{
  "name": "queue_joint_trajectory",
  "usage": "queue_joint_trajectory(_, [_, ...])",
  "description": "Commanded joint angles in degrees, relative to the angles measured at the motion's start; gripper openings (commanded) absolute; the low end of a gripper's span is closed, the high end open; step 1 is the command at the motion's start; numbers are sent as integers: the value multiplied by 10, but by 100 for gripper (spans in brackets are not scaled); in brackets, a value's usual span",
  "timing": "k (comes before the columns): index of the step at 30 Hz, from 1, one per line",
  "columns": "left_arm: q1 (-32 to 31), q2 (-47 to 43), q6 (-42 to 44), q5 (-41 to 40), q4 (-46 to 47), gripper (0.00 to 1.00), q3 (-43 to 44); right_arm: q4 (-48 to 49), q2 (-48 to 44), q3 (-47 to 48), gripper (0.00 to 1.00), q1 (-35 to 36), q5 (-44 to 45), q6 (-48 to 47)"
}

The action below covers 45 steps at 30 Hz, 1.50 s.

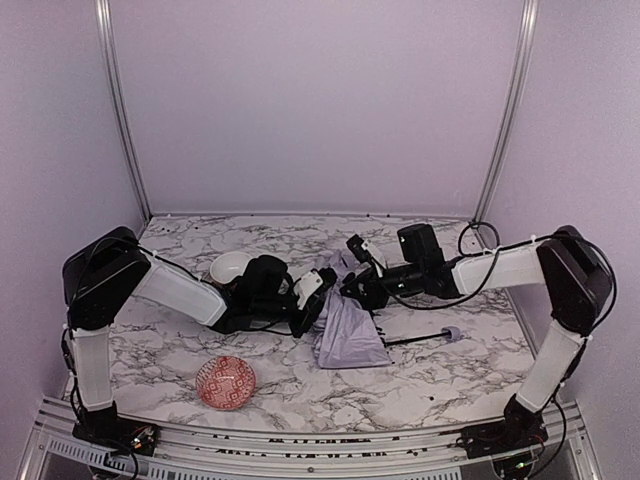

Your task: Put away the umbrella

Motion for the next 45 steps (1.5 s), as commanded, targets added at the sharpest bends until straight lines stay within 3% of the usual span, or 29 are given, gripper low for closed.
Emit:
queue_joint_trajectory(1, [2, 25, 19, 31, -24, 0, 13, 85, 79, 13, 0, -36, -67, 85])
queue_joint_trajectory(5, [8, 32, 11, 19, -25, 2, 13, 123, 147, 25, 0, -61, -105, 125])
queue_joint_trajectory(6, [12, 30, 6, 9, -25, 12, 11, 117, 167, 30, 0, -61, -111, 124])
queue_joint_trajectory(8, [21, 19, -8, -16, -25, 45, 2, 118, 181, 30, 0, -61, -133, 129])
queue_joint_trajectory(10, [34, -6, -17, -25, -26, 66, -12, 159, 167, 7, 0, -61, -161, 141])
queue_joint_trajectory(12, [46, -34, -16, -24, -29, 77, -30, 200, 127, -25, 0, -60, -170, 148])
queue_joint_trajectory(15, [58, -79, -8, -14, -49, 86, -45, 170, 63, -30, 0, -59, -150, 119])
queue_joint_trajectory(21, [52, -162, -23, 27, -111, 85, -14, 94, -36, -8, 0, -29, -99, 64])
queue_joint_trajectory(26, [1, -202, 8, 8, -146, 85, 19, 67, -83, 13, 0, 3, -81, 51])
queue_joint_trajectory(30, [-17, -194, 24, -19, -153, 88, 28, 83, -128, 14, 0, 16, -83, 62])
queue_joint_trajectory(35, [-25, -161, 53, -83, -155, 83, 54, 85, -154, 19, 0, 25, -132, 62])
queue_joint_trajectory(42, [-47, -160, 128, -77, -140, 63, 65, 51, -154, 27, 0, 28, -192, 50])
queue_joint_trajectory(45, [-48, -153, 127, -44, -134, 44, 68, 39, -150, 30, 0, 30, -209, 45])
